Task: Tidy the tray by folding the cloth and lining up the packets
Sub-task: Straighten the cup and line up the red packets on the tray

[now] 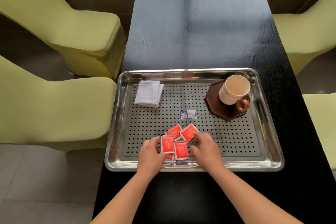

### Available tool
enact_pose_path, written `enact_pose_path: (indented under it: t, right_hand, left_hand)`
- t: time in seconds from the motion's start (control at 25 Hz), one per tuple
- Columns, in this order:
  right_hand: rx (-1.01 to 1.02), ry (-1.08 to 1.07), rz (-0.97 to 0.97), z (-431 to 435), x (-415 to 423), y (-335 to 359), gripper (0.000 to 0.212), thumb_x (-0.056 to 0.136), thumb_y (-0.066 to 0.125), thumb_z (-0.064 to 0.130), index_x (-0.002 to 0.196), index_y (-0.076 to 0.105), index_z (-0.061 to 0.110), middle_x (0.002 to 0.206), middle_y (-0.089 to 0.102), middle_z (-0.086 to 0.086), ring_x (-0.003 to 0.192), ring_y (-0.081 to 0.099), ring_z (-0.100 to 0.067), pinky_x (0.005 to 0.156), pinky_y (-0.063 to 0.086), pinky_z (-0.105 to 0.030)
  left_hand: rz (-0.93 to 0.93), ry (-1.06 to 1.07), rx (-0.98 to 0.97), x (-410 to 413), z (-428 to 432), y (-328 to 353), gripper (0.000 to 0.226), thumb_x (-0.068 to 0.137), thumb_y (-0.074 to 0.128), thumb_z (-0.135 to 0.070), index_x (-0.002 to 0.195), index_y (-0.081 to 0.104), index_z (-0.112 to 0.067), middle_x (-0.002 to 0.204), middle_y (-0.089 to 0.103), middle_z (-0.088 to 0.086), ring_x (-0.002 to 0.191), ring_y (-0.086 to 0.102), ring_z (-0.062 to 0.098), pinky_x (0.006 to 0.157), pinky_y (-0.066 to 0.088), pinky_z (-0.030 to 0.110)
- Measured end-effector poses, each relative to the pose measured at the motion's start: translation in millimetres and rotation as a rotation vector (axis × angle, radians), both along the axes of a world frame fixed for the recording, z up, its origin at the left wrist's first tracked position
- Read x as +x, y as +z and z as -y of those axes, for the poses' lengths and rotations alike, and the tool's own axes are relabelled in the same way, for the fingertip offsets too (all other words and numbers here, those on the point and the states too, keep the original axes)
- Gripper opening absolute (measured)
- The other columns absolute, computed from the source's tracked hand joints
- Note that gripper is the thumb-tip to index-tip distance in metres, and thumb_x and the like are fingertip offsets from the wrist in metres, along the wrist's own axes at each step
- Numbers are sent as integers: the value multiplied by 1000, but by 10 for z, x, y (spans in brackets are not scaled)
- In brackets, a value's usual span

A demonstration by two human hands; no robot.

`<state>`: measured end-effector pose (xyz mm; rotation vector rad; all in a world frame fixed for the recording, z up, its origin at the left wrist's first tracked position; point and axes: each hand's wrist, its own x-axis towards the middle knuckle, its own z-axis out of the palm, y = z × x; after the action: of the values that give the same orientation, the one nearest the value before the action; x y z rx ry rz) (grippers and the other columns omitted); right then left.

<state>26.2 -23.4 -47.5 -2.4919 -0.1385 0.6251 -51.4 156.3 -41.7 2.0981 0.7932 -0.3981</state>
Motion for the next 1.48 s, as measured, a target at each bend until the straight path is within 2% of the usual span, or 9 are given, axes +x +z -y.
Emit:
enact_pose_path:
  t: [0.12,0.24,0.44,0.72,0.92,1.08,1.28,1.36,1.48]
  right_hand:
    - [-13,0,9,3,188,-4,51,92,63,19,140,50,28,140,46,8,112,57,-14,84,49,-31]
    - [-113,198,-2,-60,196,-30,47,92,64,28,138,54,28,148,42,10,126,48,-19,98,49,-39]
    - [-36,94,22,54,155,-83,36,91,64,23,127,62,25,133,53,11,115,55,-14,92,49,-32]
    - [15,88,9,64,90,-57,31,93,59,16,122,62,28,111,60,13,100,58,-12,80,45,-28]
    - [-2,171,-16,-68,78,-42,32,94,55,18,123,61,30,116,61,14,104,51,-13,80,42,-32]
    - [32,28,-62,24,159,-56,32,94,59,18,126,62,25,121,61,8,101,59,-10,84,49,-30]
    - [35,41,-57,-38,232,-29,34,95,62,23,129,61,23,116,59,9,93,60,-6,79,46,-25]
    - [54,41,-66,-157,279,19,35,95,62,26,130,61,23,119,62,7,94,61,-7,83,51,-29]
    - [105,29,-100,-509,471,115,38,96,61,28,134,59,21,123,66,4,101,63,-11,88,55,-35]
  left_hand:
    - [-16,-39,2,-15,9,19,39,87,67,-24,125,61,-29,101,54,-8,85,57,5,74,44,23]
    - [19,-54,-23,13,93,51,43,86,68,-24,128,60,-33,97,57,-10,82,57,4,70,43,21]
    - [-20,35,-26,6,36,26,37,88,65,-26,124,60,-28,89,64,-6,84,62,9,74,52,30]
    - [-45,19,1,0,26,37,48,89,61,-22,136,53,-24,97,62,-7,90,59,9,74,44,26]
    - [-1,-27,-81,40,79,69,39,90,66,-33,128,60,-31,103,65,-10,89,61,6,73,47,24]
    - [-17,-35,18,-81,-50,19,41,90,60,-23,131,59,-25,108,59,-8,98,57,9,82,48,27]
    - [10,-215,471,-98,-407,-85,42,91,56,-32,133,54,-31,131,50,-2,128,40,19,105,38,40]
    - [-73,-277,493,-53,-492,-135,55,93,54,-44,145,39,-36,156,30,6,148,19,26,117,26,51]
    - [-199,-336,479,-21,-506,-228,74,90,51,-63,153,17,-42,167,1,8,154,-8,30,120,11,60]
